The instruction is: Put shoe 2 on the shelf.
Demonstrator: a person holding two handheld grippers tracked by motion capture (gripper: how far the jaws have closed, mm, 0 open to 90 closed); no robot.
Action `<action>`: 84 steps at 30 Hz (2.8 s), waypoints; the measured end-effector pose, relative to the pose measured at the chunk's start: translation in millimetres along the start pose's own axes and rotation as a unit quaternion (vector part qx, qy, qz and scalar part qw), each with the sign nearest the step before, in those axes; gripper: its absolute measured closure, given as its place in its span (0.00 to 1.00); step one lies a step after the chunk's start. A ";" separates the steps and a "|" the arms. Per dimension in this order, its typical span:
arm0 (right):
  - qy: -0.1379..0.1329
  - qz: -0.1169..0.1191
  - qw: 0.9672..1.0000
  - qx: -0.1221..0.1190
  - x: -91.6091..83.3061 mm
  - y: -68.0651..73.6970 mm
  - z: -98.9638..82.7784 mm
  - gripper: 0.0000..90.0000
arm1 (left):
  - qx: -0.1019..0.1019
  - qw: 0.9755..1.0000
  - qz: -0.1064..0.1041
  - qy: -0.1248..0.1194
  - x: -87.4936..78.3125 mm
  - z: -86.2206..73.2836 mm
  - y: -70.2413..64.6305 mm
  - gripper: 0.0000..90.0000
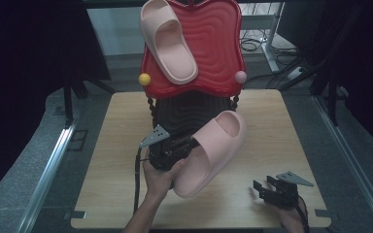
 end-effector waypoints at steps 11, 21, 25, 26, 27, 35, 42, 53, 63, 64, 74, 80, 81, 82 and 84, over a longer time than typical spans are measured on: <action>-0.001 -0.001 1.000 0.003 0.9 -1.0 -0.4 0.41 | 0.006 1.000 -0.013 -0.024 11.3 29.4 -12.7 0.94; 0.003 -0.002 1.000 0.008 1.2 -1.5 -1.1 0.41 | 0.005 0.999 -0.020 -0.031 26.3 50.0 -19.5 0.94; 0.003 -0.003 1.000 0.007 1.8 -2.0 -1.1 0.41 | 0.012 0.999 -0.023 -0.036 34.0 60.2 -24.5 0.94; 0.003 -0.002 1.000 0.007 1.8 -1.9 -1.2 0.41 | 0.015 0.999 -0.024 -0.036 36.5 62.4 -26.0 0.94; 0.004 -0.002 1.000 0.008 1.9 -1.8 -1.2 0.41 | 0.018 0.999 -0.024 -0.036 38.7 64.9 -27.1 0.94; 0.004 0.004 1.000 0.020 1.3 -1.3 -1.4 0.41 | 0.038 0.998 -0.027 -0.045 51.8 87.8 -36.5 0.94; 0.006 0.006 1.000 0.024 1.5 -0.7 -1.8 0.41 | 0.041 0.997 -0.025 -0.058 61.2 111.4 -38.9 0.94; 0.006 0.016 0.999 0.029 1.1 1.9 -2.4 0.41 | 0.024 0.996 -0.016 -0.081 68.6 146.9 -32.3 0.94; 0.006 0.016 0.999 0.030 1.7 1.6 -2.1 0.41 | 0.038 0.996 0.008 -0.083 74.4 165.0 -20.2 0.94; 0.006 0.016 0.999 0.030 1.6 1.5 -2.1 0.41 | 0.037 0.996 0.008 -0.084 75.7 166.4 -19.7 0.94; 0.006 0.018 0.999 0.030 0.0 1.7 -2.6 0.41 | 0.047 0.994 0.027 -0.093 90.5 181.8 -17.8 0.94; 0.005 0.018 0.999 0.033 -0.6 1.3 -2.7 0.41 | 0.051 0.993 0.040 -0.096 99.5 192.5 -15.9 0.94; 0.006 0.018 0.999 0.031 -0.6 1.4 -2.7 0.41 | 0.051 0.993 0.043 -0.098 101.2 194.6 -15.3 0.94; 0.006 0.018 0.999 0.030 -0.6 1.5 -2.9 0.41 | 0.050 0.993 0.044 -0.098 102.8 196.5 -14.8 0.94; 0.006 0.018 0.999 0.029 -0.6 1.8 -2.9 0.41 | 0.048 0.993 0.049 -0.100 106.0 199.4 -13.4 0.94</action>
Point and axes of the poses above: each handheld gripper's, and its own axes: x roughly forward along the jaws, z roughly out of its top, y roughly to its left, the point moved 10 cm from there along x, roughly forward along the jaws, and after that the axes turned 15 degrees about -y, right-handed, at the moved point
